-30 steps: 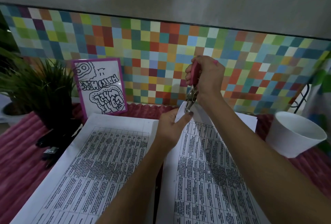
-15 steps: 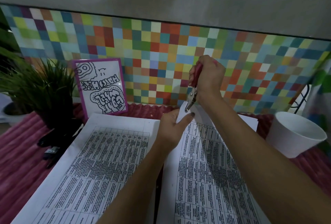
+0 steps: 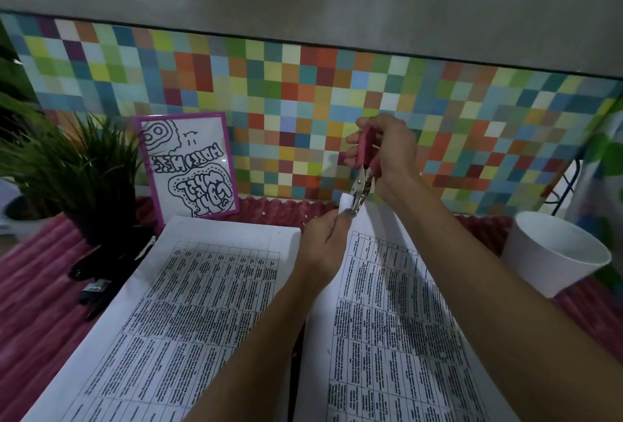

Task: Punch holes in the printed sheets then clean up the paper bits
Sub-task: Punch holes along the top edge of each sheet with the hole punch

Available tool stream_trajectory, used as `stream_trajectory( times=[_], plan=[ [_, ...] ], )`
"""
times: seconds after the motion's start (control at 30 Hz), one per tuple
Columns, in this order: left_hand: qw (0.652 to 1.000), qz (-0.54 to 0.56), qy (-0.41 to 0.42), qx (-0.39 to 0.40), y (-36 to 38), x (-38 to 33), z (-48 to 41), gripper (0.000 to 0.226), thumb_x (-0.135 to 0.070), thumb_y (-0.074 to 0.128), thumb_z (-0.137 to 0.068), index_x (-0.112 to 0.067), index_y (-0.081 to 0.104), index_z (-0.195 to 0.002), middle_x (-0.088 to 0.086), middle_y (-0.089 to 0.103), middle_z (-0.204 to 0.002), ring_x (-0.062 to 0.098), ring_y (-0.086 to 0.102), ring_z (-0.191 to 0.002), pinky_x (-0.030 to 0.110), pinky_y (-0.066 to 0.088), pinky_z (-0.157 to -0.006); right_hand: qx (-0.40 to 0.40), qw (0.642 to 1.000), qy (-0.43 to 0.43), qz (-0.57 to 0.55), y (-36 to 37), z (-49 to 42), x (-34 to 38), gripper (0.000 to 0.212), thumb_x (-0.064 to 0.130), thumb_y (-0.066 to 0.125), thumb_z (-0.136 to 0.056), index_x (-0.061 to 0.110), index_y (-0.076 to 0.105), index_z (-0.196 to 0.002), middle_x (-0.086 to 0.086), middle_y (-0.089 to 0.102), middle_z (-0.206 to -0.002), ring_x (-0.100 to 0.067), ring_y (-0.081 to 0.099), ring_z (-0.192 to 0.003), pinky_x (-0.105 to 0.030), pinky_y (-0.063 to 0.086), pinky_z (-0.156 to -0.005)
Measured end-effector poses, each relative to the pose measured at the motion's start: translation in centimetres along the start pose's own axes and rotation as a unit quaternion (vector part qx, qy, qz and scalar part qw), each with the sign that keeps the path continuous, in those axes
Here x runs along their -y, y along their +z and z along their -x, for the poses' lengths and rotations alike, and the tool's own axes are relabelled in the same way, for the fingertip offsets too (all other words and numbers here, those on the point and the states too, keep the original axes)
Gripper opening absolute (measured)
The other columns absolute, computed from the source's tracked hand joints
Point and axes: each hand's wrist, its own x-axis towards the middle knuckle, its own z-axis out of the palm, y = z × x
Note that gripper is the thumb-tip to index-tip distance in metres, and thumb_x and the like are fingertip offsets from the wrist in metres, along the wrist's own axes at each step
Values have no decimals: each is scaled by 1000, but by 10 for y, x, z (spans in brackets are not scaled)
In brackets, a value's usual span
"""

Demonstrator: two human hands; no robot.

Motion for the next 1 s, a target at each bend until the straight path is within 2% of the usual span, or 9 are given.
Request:
stream_trajectory(
  times=[0.07, 0.2, 0.4, 0.5, 0.6, 0.67, 0.77, 0.9, 1.0],
  plan=[
    [1000, -23, 12, -2, 1, 3, -1, 42, -25, 45, -104, -2, 40, -69, -6, 26, -52, 8, 22, -45, 27, 18, -46, 9, 1000, -10, 25, -1, 1, 3, 15, 5, 52, -88, -5, 60, -96, -17, 57, -66, -25, 51, -48, -31, 46, -48],
    [996, -74, 48, -8, 2, 8, -1, 43, -23, 42, -105, 3, 42, -71, -6, 29, -52, 9, 24, -46, 31, 20, -47, 0, 997, -28, 71, -2, 1, 3, 18, 5, 53, -91, -8, 61, -99, -17, 61, -66, -27, 56, -52, -36, 51, -53],
    [982, -146, 117, -13, -3, 7, -1, 45, -12, 41, -104, -30, 34, -64, -12, 28, -48, 7, 28, -39, 21, 21, -43, 31, 997, 50, 59, -4, 2, 7, 13, 5, 45, -93, -1, 57, -95, -9, 68, -57, -27, 61, -56, -35, 51, -59],
    [983, -149, 109, -6, 0, 9, -1, 39, -25, 37, -103, -27, 36, -64, -11, 31, -49, 8, 28, -42, 30, 24, -45, 29, 995, 43, 89, -6, -2, 8, 18, 7, 47, -95, -4, 58, -104, -13, 70, -69, -28, 64, -59, -34, 54, -56],
    [988, -110, 109, -3, -2, 10, -2, 39, -23, 38, -104, -11, 45, -68, -10, 33, -51, 8, 29, -43, 29, 23, -44, 5, 993, 16, 121, -13, -6, 10, 21, 6, 51, -92, -8, 60, -105, -16, 67, -79, -28, 64, -56, -31, 53, -52],
    [991, -81, 111, -1, -4, 8, -1, 37, -16, 39, -105, -6, 47, -70, -11, 33, -50, 4, 29, -42, 26, 22, -44, -7, 992, 15, 124, -20, -8, 12, 14, 3, 52, -88, -6, 61, -94, -17, 65, -77, -27, 62, -51, -31, 49, -52],
    [993, -64, 99, -1, -5, 5, 0, 39, -14, 40, -105, -14, 43, -67, -10, 35, -45, 2, 28, -40, 20, 21, -44, -28, 994, 21, 108, -33, -9, 14, 9, 5, 53, -84, -1, 59, -88, -19, 62, -74, -27, 56, -53, -29, 46, -50],
    [996, -27, 80, -9, -4, 4, 0, 40, -14, 43, -104, -17, 41, -64, -10, 31, -50, 8, 28, -43, 26, 21, -44, -63, 995, 0, 80, -49, -10, 19, 9, 4, 51, -83, -1, 56, -88, -15, 55, -62, -24, 49, -45, -23, 40, -41],
    [998, -15, 67, -9, -4, 4, 0, 40, -16, 43, -104, -17, 41, -64, -1, 31, -52, 11, 29, -44, 29, 19, -44, -77, 993, -25, 81, -57, -9, 23, 12, 5, 48, -84, 0, 57, -78, -13, 54, -58, -23, 46, -42, -25, 38, -41]
  ],
)
